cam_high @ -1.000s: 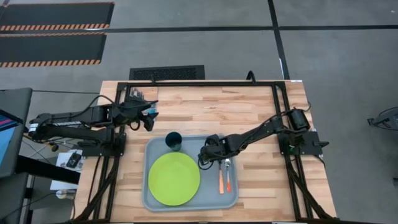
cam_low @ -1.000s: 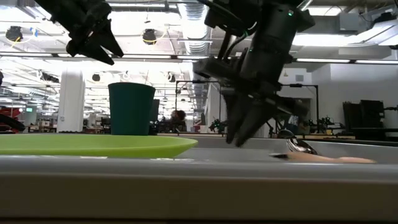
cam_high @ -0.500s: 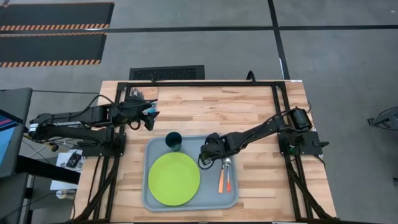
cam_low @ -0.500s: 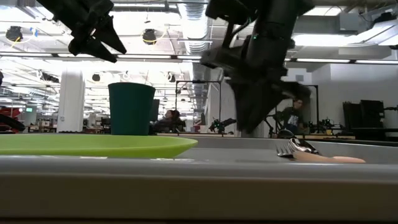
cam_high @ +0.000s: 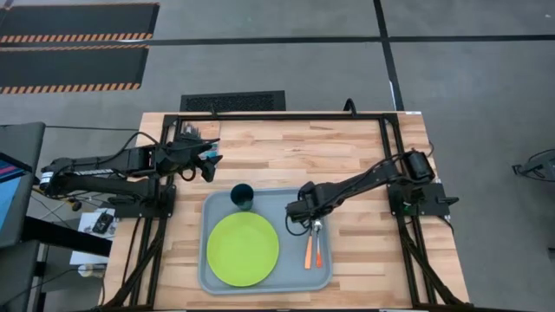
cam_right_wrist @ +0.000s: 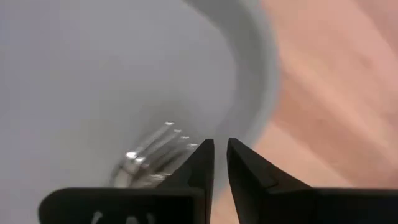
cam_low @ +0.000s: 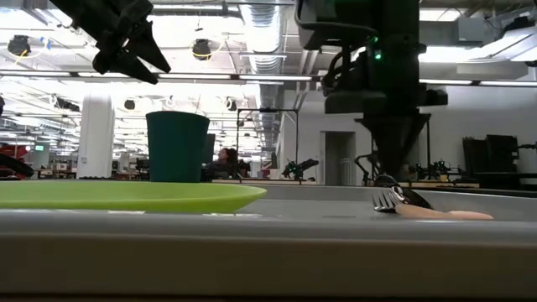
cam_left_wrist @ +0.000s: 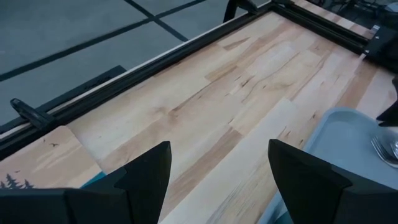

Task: Pick and place plate/cup/fork/spoon on tray
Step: Put the orange fork on the gray serving tray to the left of the orange spoon

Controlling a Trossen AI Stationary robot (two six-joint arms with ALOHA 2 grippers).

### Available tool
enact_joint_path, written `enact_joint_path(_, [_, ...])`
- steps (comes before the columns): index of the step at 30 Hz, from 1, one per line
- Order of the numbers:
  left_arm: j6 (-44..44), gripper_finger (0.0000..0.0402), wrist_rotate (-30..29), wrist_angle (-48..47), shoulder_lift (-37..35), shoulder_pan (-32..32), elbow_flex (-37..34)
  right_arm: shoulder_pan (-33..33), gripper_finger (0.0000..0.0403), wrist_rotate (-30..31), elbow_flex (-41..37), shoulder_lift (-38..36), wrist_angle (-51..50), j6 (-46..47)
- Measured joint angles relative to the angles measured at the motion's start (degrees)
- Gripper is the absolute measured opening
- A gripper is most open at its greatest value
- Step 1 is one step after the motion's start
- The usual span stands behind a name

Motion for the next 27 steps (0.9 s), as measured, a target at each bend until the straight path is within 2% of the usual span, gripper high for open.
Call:
enact_joint_path(17, [-0.09, 0.0257, -0.02, -0.3, 0.02, 0.0, 0.02, 1.54, 0.0018, -0.58, -4.02, -0.07, 5.94, 3.21])
enact_joint_path(27, [-0.37, 0.0257, -0.07, 0.09, 0.02, 0.02, 0.02, 1.51, 0.0026, -0.52, -4.02, -0.07, 7.69, 3.26])
